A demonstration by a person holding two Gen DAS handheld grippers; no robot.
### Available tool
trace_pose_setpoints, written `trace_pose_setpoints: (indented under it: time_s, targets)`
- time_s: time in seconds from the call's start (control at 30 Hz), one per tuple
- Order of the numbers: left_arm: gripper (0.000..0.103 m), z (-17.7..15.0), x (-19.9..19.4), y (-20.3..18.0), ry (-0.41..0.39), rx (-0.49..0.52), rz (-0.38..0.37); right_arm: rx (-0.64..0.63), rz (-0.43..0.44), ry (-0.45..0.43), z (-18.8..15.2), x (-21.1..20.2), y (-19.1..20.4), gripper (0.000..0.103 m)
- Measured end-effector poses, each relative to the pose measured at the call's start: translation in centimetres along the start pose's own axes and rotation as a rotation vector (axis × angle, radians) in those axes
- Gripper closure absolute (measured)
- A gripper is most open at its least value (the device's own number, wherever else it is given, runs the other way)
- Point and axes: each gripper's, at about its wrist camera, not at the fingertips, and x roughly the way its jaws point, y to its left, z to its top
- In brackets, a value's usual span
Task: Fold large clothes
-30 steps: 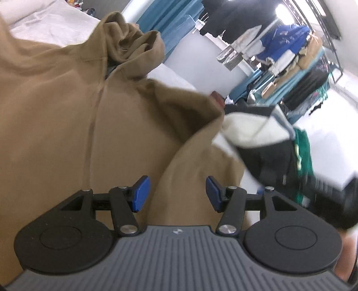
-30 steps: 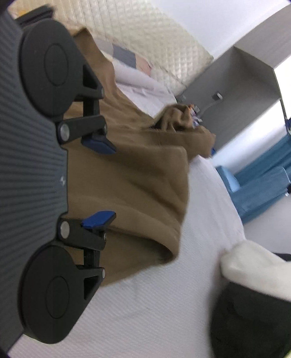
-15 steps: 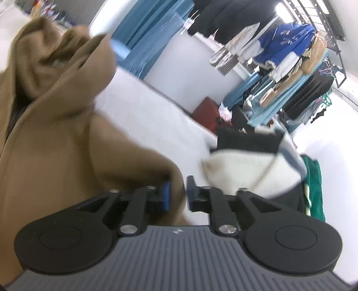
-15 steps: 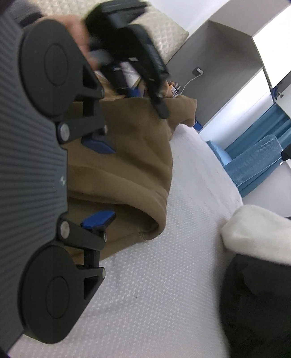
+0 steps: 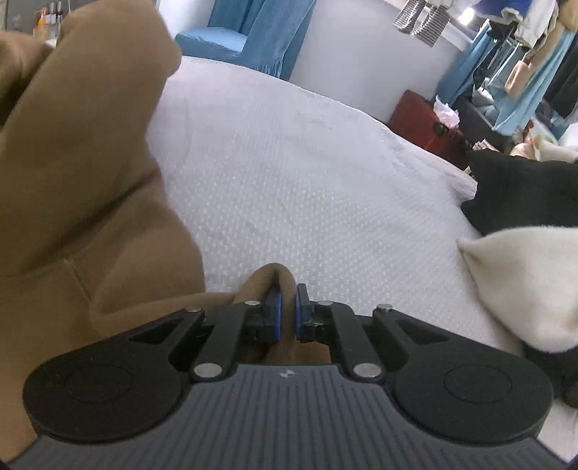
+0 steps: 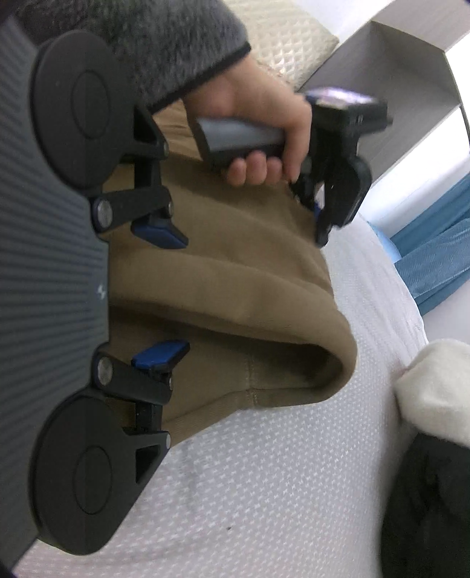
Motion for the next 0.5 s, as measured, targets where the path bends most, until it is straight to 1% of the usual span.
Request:
trace_pose_setpoints:
  time_s: [0.1,0.17,0.23,0.27,0.3,0.33,0.4,0.5]
  targets:
    - [0.093,0.2,-1.0,0.4,-0.017,-0.012,-0.040,-0.015,0.007,-0.008,0.1,0.4,0.0,0.044]
    - [0.088,0.2,-2.5,0.9,-0.015,-0.054,-0.082,-0.008,0.015,-0.012,0.1,0.6,-0.4,0.044]
    - [0.073,-0.2,-4.9,1.5,-0.014,-0.084,-0.110,0.001,0.021,-0.015,0.2,0.7,-0.6,0.044]
    - [0.070,-1.4,-6.5,1.2,-0.025,-0.080,-0.116,0.002,0.021,-0.016,0.3,0.6,-0.7,0.046]
    - [0.063,-2.2,-8.2,1.2,-0.036,-0.070,-0.120,0.001,0.021,-0.019,0.2,0.4,-0.8,0.046]
    - [0.061,-3.2,-10.2,1.3,-0.044,-0.057,-0.122,-0.001,0.024,-0.019,0.2,0.2,-0.9,0.046]
    - [0.061,-5.3,-13.8,2.0,-0.045,-0.044,-0.137,-0.002,0.022,-0.024,0.2,-0.2,-1.0,0.046]
    - [0.061,-9.5,-19.2,3.5,-0.053,-0.039,-0.135,-0.009,0.015,-0.037,0.1,-1.0,-0.8,0.044]
